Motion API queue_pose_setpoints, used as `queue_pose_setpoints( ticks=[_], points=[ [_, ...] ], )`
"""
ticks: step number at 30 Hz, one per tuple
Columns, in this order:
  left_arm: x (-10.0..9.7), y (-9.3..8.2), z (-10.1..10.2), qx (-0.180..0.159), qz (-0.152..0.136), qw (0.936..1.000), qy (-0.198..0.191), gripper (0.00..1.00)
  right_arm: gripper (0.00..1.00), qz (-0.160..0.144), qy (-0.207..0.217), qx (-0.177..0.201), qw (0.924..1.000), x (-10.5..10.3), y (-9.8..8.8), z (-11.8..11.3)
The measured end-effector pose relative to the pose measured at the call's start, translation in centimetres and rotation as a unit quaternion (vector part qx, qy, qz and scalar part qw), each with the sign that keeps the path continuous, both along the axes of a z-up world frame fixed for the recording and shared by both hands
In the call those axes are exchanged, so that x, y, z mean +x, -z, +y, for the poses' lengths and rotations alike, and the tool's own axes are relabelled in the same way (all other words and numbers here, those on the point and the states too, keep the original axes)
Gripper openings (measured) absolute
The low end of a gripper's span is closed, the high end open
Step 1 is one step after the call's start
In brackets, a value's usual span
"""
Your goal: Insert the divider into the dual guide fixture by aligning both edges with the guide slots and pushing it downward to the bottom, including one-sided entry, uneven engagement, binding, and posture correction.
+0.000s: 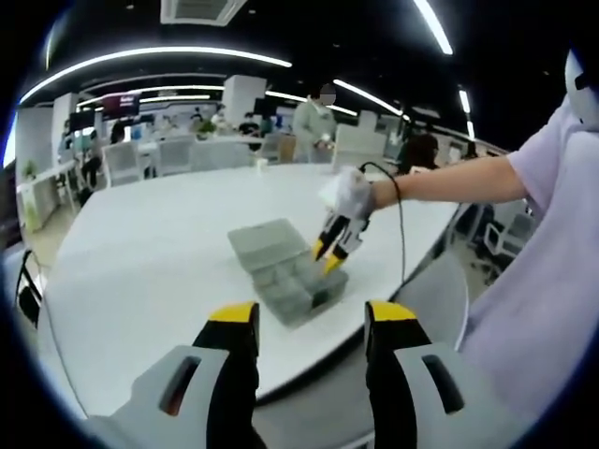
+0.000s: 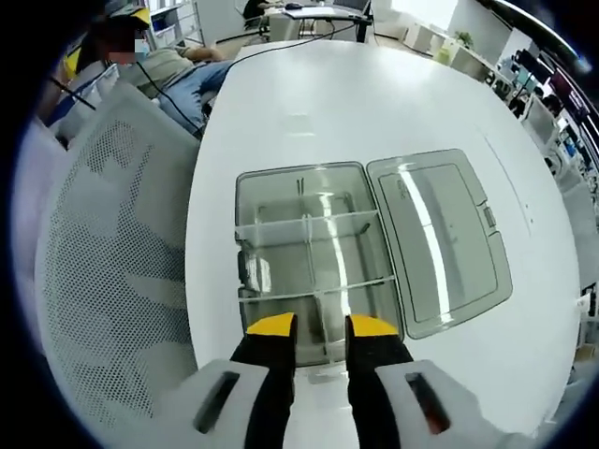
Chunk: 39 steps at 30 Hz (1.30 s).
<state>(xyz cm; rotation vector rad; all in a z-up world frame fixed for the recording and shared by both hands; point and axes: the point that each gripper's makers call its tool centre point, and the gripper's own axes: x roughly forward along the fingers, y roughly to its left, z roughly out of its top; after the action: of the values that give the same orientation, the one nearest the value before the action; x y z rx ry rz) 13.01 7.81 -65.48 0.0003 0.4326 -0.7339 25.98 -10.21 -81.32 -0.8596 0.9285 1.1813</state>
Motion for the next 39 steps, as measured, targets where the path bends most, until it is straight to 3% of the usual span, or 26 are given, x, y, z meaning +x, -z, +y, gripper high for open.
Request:
queue_pose_setpoints(
  ticks=[19, 30, 39],
  points=[
    [1.0, 0.2, -0.6, -0.004, -0.001, 0.9991, 0.043, 0.43, 0.36, -0.025, 0.070, 0.092, 0.9930, -1.9, -3.6, 0.4],
    [1.5, 0.8, -0.8, -0.003, 0.006, 0.9989, 0.046, 0.43, 0.46, -0.058, 0.099, 0.179, 0.9771, -3.4, -6.1, 1.7],
    [2.0, 1.0, -1.2, 0.004, 0.009, 0.9986, 0.052, 0.44, 0.52, -0.061, 0.124, 0.219, 0.9660, -5.5, -6.7, 1.2]
  ],
)
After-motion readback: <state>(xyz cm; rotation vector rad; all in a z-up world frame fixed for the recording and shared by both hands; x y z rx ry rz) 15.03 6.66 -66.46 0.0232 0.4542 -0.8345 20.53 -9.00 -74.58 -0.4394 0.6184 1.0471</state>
